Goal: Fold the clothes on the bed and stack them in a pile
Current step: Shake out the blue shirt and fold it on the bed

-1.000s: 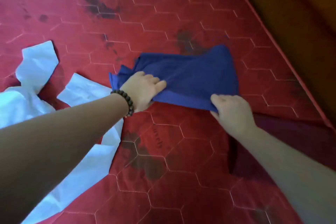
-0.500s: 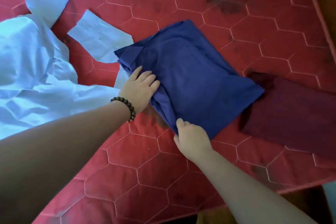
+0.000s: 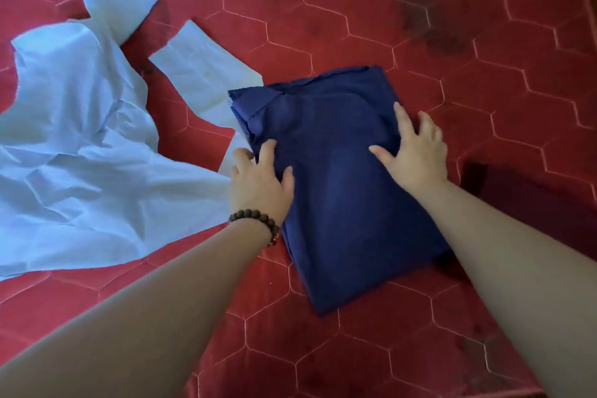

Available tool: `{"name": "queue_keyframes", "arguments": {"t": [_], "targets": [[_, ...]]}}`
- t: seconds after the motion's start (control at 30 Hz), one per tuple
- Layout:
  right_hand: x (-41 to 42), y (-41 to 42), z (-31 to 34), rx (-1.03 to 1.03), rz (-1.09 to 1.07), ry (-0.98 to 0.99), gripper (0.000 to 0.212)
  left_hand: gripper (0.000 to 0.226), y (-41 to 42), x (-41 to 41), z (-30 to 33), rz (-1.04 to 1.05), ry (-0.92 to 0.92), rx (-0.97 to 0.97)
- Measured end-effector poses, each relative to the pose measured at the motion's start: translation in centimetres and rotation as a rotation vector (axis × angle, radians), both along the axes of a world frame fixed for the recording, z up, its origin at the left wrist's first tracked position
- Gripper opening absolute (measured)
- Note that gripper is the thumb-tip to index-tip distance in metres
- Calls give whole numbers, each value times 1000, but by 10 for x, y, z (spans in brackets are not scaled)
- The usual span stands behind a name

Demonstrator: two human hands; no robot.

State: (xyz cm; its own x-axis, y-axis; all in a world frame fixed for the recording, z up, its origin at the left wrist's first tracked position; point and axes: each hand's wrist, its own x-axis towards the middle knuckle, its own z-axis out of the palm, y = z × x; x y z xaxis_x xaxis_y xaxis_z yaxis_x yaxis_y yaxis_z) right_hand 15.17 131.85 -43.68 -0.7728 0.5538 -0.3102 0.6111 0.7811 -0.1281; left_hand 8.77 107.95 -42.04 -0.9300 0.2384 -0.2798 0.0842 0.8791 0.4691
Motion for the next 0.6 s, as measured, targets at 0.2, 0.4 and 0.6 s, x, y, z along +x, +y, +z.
{"name": "queue_keyframes", "arguments": {"t": [0.2, 0.4, 0.6], "targets": [[-20, 10, -8, -134, 110, 87, 75, 73, 13, -20, -11, -84, -46, 159], [-1, 13, -12, -101, 6, 88, 59, 67, 43, -48, -15, -252, -17, 138], [30, 17, -6, -13, -181, 92, 66, 61, 82, -61, -9, -385, 260, 11]]}}
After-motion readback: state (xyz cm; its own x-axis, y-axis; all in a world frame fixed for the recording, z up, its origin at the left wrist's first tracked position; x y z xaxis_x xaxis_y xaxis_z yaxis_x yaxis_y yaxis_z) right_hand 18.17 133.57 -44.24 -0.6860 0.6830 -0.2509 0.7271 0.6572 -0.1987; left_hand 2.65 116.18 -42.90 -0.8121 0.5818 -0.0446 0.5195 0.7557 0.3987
